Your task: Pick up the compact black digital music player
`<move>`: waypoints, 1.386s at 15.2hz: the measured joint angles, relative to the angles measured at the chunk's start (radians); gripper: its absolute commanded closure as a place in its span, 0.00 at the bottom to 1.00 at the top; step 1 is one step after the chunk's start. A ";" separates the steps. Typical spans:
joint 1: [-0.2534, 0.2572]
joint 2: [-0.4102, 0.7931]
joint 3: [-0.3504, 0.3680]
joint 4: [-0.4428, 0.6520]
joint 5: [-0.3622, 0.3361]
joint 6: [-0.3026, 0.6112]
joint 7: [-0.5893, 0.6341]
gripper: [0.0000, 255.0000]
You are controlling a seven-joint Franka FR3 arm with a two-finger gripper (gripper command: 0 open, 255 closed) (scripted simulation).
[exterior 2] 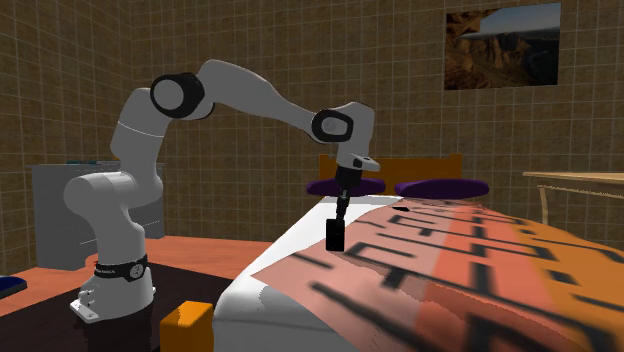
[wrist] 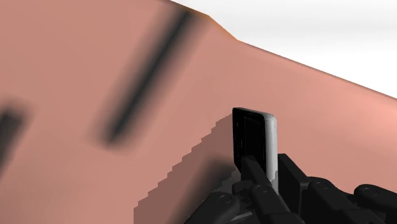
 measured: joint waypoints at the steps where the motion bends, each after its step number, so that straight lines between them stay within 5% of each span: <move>1: 0.000 0.000 0.000 0.000 0.000 0.000 0.000 1.00; 21: 0.005 -0.027 0.006 0.152 0.008 -0.178 0.004 1.00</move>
